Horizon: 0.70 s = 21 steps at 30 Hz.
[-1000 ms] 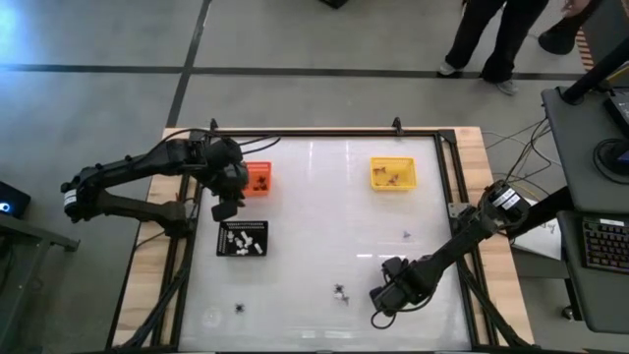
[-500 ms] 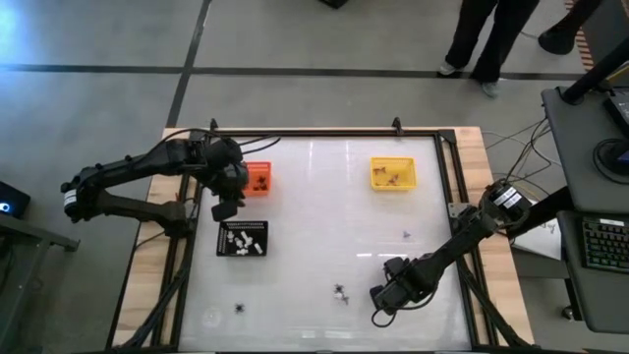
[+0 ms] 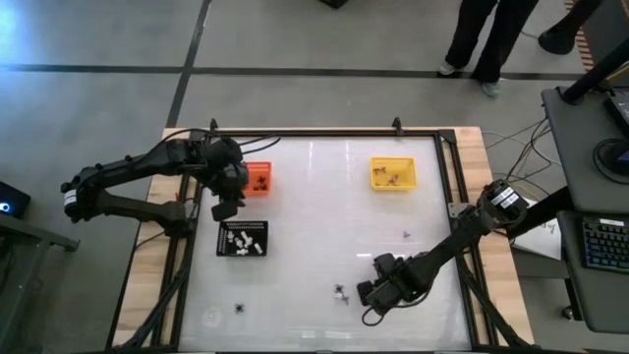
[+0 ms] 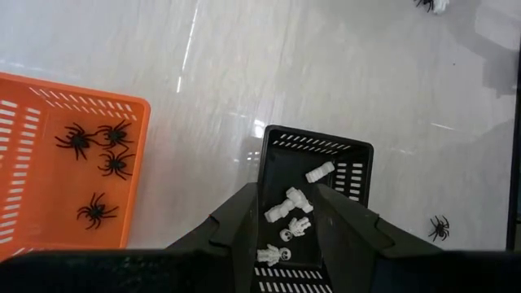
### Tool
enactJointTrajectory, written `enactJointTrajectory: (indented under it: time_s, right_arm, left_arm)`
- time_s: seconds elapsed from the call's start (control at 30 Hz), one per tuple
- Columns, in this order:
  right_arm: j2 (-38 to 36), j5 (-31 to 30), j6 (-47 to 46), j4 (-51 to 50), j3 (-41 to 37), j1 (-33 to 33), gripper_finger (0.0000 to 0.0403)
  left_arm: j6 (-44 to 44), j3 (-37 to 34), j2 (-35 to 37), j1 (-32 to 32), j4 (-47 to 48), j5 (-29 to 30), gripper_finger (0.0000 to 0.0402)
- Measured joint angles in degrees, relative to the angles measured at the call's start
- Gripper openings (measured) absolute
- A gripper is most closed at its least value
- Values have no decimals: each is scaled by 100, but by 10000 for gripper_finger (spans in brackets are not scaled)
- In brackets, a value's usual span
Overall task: Sort Halloween decoration
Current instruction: Put the white skeleton toy into the black bin
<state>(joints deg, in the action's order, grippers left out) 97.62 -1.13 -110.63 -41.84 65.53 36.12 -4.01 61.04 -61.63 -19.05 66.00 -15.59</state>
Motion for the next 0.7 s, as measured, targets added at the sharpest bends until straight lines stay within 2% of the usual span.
enactJointTrajectory:
  time_s: [0.37,0.7]
  right_arm:
    - [0,-593,1418,111,424,-938,13]
    - [0,-810,3228,1294,519,-1970,13]
  left_arm:
    - [-146,0,0,0,-1,0,103]
    - [-195,0,0,0,-2,2,103]
